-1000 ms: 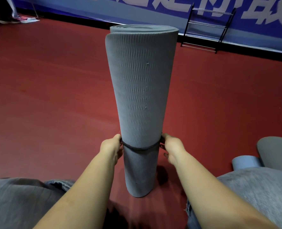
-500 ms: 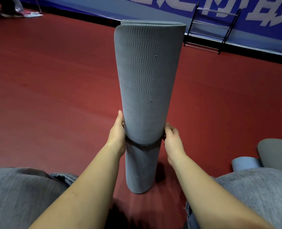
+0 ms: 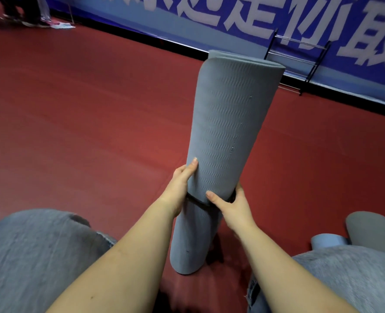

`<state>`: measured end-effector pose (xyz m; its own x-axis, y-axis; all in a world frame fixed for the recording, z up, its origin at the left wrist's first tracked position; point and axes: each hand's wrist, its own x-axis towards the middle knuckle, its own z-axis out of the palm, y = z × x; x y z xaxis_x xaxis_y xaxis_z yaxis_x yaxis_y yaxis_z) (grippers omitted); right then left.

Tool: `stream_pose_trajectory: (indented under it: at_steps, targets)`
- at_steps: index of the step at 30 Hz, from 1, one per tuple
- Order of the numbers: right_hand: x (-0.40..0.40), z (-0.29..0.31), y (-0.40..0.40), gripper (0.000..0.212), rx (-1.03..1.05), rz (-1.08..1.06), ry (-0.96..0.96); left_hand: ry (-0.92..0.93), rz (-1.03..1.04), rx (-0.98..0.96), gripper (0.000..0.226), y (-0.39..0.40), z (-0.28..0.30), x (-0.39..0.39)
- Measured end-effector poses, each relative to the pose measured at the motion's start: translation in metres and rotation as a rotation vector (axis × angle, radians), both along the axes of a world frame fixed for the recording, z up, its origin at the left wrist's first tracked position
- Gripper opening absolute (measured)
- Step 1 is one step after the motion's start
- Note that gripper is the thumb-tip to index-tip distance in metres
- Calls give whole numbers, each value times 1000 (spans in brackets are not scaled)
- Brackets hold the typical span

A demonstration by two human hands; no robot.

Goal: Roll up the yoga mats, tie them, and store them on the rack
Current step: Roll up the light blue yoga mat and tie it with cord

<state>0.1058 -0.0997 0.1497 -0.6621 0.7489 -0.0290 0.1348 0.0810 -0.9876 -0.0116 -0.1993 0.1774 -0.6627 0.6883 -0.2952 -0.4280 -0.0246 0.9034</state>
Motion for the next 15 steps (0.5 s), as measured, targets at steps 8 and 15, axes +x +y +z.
stream_pose_trajectory:
  at_steps: [8,15]
  targets:
    - [18,51,15,66,-55,-63,106,133,-49,46,73,27,47,29]
    - [38,154,61,68,126,-52,159,366,-64,148,98,71,132,44]
